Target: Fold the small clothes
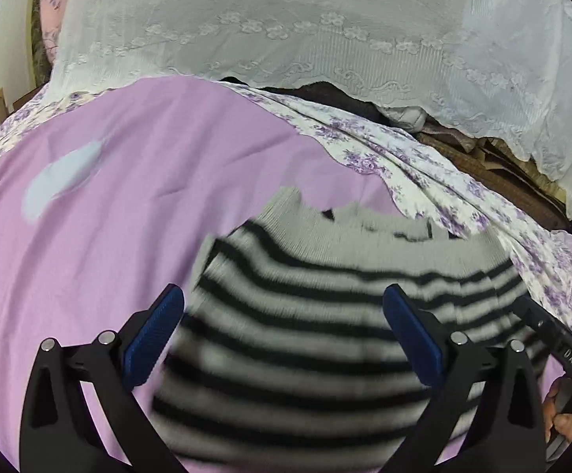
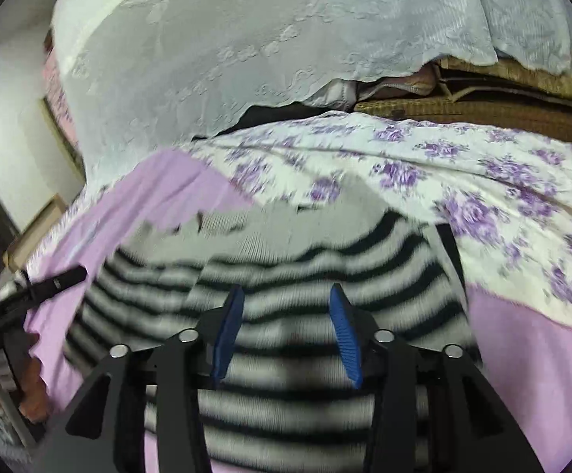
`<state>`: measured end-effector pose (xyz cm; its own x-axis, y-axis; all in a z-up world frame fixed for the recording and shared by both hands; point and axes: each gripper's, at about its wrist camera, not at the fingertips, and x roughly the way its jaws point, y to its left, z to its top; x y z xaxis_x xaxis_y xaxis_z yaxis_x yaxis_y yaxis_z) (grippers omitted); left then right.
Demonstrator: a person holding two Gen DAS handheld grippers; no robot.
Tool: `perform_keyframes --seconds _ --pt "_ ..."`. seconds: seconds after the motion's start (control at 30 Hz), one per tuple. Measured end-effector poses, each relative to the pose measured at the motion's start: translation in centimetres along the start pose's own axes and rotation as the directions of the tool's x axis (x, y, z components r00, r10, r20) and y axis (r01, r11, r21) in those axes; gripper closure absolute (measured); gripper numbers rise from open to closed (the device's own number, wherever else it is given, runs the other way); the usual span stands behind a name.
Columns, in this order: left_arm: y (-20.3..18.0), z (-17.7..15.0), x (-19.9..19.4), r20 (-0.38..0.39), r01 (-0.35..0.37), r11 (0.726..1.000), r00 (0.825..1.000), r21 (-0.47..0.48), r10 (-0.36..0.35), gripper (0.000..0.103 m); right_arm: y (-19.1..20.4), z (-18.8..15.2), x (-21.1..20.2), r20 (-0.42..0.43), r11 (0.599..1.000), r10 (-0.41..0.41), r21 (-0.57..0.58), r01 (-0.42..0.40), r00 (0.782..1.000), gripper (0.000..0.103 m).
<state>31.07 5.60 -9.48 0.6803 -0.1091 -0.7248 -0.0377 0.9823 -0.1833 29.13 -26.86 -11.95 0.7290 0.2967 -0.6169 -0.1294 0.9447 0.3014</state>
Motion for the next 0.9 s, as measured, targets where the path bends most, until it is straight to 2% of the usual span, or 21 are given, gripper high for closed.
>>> perform_keyframes --seconds 0.1,0.17,0.23,0.27,0.3,0.47,0.67,0.9 --pt "-0.5 0.8 2.9 -0.035 -0.013 1.000 0.999 0.009 0.014 0.005 -1.9 1.1 2.2 -0.008 0.998 -0.043 0.039 0.044 0.999 0.052" --pt "0.0 0.6 5.9 -0.072 -0.079 0.997 0.994 0.003 0.079 0.005 -4.0 1.1 3.6 -0.024 0.993 -0.087 0.078 0.088 0.996 0.050" --pt "1.0 0.0 8.3 -0.110 -0.128 0.992 0.986 -0.021 0.124 0.004 -6.0 0.8 4.7 -0.038 0.990 -0.023 0.137 0.028 0.999 0.049" --pt "1.3 -0.1 8.6 -0.125 -0.109 0.993 0.987 -0.043 0.103 0.004 -6.4 0.7 4.5 -0.025 0.988 0.001 0.156 0.003 1.000 0.049" --pt "1.4 0.1 8.4 -0.122 -0.105 0.993 0.988 -0.047 0.099 0.004 -6.3 0.8 4.5 -0.027 0.988 -0.002 0.153 0.006 1.000 0.049" --pt "1.2 -0.5 7.6 -0.082 -0.102 0.995 0.992 -0.023 0.099 0.005 -4.0 0.2 4.5 -0.009 0.997 -0.072 0.018 0.072 0.997 0.036" --pt "0.7 -2.2 4.1 0.041 -0.112 0.994 0.993 0.014 0.111 0.005 -3.6 -0.6 0.6 0.140 0.994 -0.109 0.038 0.104 0.984 0.036" --pt "0.7 -3.6 2.7 0.049 -0.136 0.991 0.990 0.019 0.135 0.005 -1.8 -3.0 -1.6 0.142 0.990 -0.139 -0.014 0.142 0.980 0.036"
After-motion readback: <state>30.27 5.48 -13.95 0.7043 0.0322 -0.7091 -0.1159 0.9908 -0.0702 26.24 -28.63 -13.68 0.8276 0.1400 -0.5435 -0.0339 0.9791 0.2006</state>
